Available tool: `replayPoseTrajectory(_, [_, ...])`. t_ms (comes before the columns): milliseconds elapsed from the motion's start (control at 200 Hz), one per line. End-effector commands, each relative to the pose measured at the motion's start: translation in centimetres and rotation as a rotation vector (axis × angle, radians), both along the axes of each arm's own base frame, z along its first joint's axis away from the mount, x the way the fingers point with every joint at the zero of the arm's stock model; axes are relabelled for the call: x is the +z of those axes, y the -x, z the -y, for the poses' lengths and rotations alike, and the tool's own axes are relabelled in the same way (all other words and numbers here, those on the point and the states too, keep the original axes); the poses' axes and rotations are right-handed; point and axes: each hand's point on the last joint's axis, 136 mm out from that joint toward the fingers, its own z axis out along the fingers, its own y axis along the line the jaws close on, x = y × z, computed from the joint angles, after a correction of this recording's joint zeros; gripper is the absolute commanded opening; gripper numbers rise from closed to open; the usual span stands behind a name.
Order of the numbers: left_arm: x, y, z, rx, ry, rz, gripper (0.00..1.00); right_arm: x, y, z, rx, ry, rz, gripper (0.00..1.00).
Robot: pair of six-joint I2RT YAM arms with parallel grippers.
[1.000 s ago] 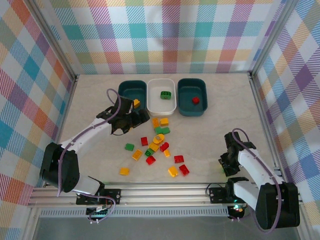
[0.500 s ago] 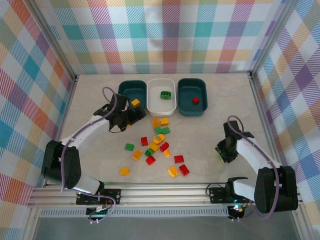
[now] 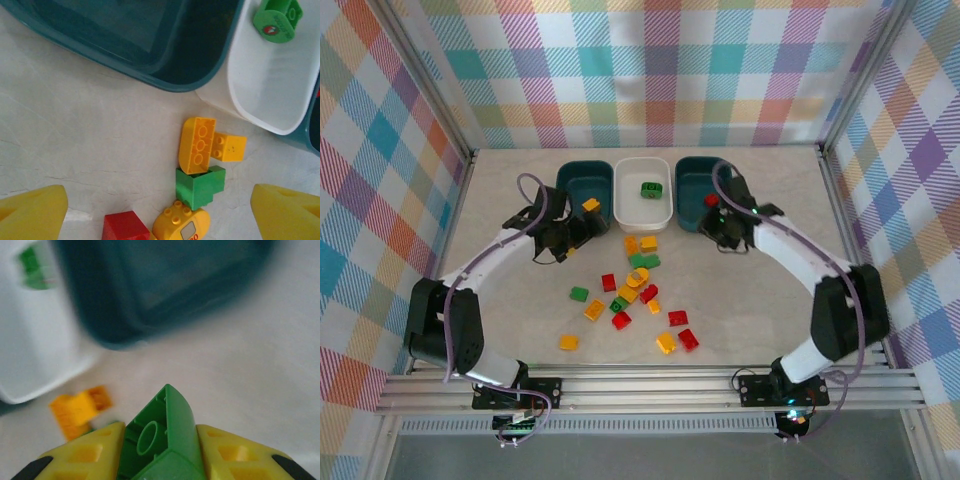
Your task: Sort the legos into containers by color
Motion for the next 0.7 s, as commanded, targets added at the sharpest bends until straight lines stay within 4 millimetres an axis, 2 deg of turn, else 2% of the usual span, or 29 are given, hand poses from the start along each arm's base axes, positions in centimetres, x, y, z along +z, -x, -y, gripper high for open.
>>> replayPoseTrajectory(0, [-2.1,1.2,-0.2,-0.006,0.009,-0.086,0.93,2.0,-4.2,-5.8,0.231,0.016,0.121,0.28])
replayPoseTrajectory(120, [-3.0,2.3,0.1,-0.028,0.018,-0.14,0.93,0.6,-7.5,-9.7,0.319,0.022,0.113,0.28])
replayPoseTrajectory(270, [-3.2,3.9,0.3,-0.08,-0.01,-0.174,0.93,-1.0,-10.0,-12.1,0.387,0.075,0.099,0.29])
replayPoseTrajectory(370, [-3.3,4.7,0.3,-0.104,-0.038,-0.18,0.93,-1.1,-10.7,-13.1,0.427,0.088,0.097,0.45])
replayPoseTrajectory(470, [-3.3,5.2,0.5,-0.117,-0.05,-0.182,0.94,0.1,-11.1,-13.5,0.456,0.099,0.121,0.57])
replayPoseTrajectory(510, [-3.1,5.2,0.7,-0.123,-0.049,-0.178,0.94,1.2,-11.2,-13.5,0.463,0.105,0.145,0.6])
replayPoseTrajectory(610, [-2.7,5.2,1.0,-0.135,-0.057,-0.165,0.95,3.9,-10.7,-13.6,0.482,0.114,0.201,0.61])
replayPoseTrajectory(695, [-2.5,5.5,1.4,-0.144,-0.066,-0.152,0.95,6.2,-9.0,-13.1,0.508,0.142,0.252,0.59])
